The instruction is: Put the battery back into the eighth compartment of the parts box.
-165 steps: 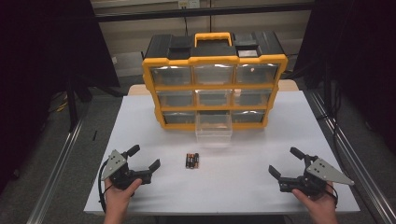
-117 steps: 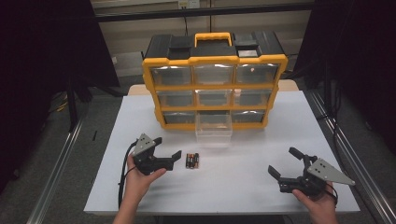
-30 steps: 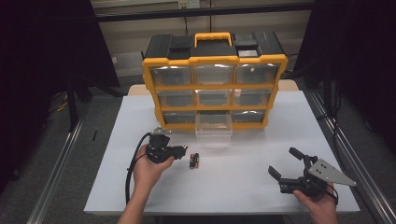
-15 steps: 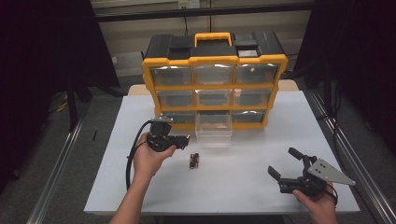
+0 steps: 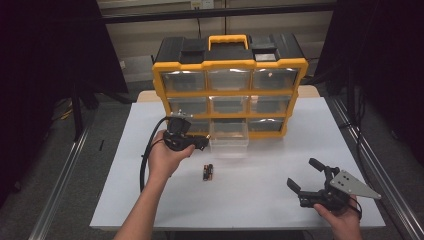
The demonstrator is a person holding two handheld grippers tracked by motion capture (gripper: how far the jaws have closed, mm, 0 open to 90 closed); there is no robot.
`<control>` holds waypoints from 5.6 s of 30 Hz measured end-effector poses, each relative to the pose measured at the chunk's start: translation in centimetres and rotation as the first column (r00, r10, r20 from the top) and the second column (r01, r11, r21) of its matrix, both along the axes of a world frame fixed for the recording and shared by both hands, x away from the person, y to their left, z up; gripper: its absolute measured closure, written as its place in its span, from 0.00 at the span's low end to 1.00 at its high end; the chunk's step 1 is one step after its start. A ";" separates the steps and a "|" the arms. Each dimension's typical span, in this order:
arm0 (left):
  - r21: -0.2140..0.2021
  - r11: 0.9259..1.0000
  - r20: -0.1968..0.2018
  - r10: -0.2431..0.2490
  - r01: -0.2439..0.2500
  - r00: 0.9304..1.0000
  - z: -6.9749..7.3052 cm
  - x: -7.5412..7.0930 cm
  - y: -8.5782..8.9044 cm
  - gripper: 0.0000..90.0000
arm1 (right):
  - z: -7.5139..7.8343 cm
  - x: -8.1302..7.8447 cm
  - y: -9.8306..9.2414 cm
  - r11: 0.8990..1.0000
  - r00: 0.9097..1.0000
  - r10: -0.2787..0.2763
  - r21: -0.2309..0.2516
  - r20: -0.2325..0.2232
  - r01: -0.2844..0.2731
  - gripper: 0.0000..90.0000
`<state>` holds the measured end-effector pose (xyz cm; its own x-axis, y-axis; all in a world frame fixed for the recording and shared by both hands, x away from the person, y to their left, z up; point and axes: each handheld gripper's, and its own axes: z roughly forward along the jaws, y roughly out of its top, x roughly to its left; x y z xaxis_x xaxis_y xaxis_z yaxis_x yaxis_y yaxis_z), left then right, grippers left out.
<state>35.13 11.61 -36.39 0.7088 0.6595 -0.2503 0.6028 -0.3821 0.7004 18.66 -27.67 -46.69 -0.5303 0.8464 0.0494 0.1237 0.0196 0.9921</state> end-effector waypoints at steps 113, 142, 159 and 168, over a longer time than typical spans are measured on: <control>-0.071 0.995 0.127 0.085 -0.077 0.988 -5.7 -2.7 2.0 0.18 | 0.0 -0.1 0.3 1.000 1.000 0.018 -0.009 -0.004 -0.018 0.01; 0.019 0.998 0.118 0.064 -0.067 0.991 -9.1 -4.7 2.1 0.54 | 0.0 -0.2 0.4 0.999 1.000 0.028 -0.017 -0.005 -0.028 0.02; 0.051 0.997 0.090 0.059 -0.063 0.994 -10.7 -4.5 0.9 0.66 | 0.0 -0.1 0.5 0.999 0.999 0.033 -0.023 -0.004 -0.033 0.02; 0.074 0.995 0.073 0.065 -0.070 0.995 -11.1 -4.8 0.6 0.72 | 0.1 -0.1 0.5 0.999 1.000 0.031 -0.016 -0.001 -0.031 0.02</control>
